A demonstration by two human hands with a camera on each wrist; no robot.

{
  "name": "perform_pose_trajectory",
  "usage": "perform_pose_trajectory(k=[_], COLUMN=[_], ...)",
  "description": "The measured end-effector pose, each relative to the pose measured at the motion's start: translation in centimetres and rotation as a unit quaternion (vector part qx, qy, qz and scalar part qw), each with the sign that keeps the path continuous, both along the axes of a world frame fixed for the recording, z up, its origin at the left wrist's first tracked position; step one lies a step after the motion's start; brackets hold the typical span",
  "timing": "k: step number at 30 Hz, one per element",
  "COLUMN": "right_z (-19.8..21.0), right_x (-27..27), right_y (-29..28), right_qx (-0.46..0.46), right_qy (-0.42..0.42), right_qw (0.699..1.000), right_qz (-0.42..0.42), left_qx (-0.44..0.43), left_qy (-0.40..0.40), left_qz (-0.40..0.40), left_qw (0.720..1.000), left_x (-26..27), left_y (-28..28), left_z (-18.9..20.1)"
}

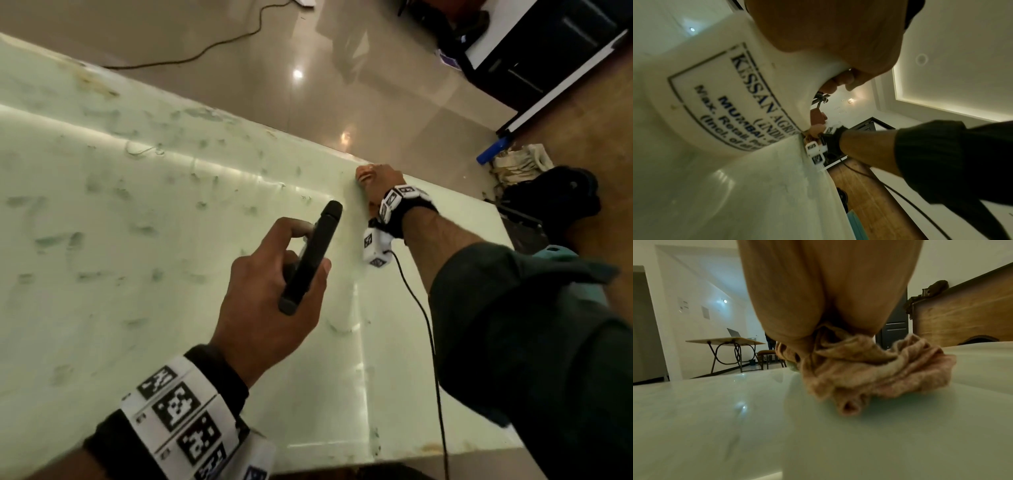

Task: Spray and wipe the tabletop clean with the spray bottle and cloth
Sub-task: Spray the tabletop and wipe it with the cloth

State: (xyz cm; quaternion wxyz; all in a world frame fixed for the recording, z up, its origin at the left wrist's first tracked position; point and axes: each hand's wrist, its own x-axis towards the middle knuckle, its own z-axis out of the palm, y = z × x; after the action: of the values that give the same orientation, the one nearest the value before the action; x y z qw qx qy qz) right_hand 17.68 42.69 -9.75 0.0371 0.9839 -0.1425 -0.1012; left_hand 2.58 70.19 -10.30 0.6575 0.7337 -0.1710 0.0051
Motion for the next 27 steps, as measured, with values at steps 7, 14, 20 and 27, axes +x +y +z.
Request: perform_pose_trajectory(k=[7, 14, 20, 27], right_z=[0.1, -0.6, -2.6, -2.1], right_x=[2.0, -5.0, -13.3, -25.1], right_y=[-0.4, -0.4, 0.7, 5.3], right_qx=[0.034, 0.138, 0.154, 0.201], right_qy=[-0.013, -0.010, 0.015, 0.011], right_qw=[0.999, 0.990, 0.988, 0.979], right_qz=[0.023, 0.032, 0.023, 0.029], left_qx=[0.002, 0.007, 0.018, 0.020], left_qy=[-0.015, -0.007, -0.020, 0.003], left_qz=[0.005, 0.023, 0.016, 0.011], left_qw=[1.000, 1.000, 1.000, 1.000], left_x=[0.1, 0.0, -0.4, -0.4], left_y=[-0.2, -0.1, 0.2, 0.6], left_z=[0.0, 0.3, 0.6, 0.9])
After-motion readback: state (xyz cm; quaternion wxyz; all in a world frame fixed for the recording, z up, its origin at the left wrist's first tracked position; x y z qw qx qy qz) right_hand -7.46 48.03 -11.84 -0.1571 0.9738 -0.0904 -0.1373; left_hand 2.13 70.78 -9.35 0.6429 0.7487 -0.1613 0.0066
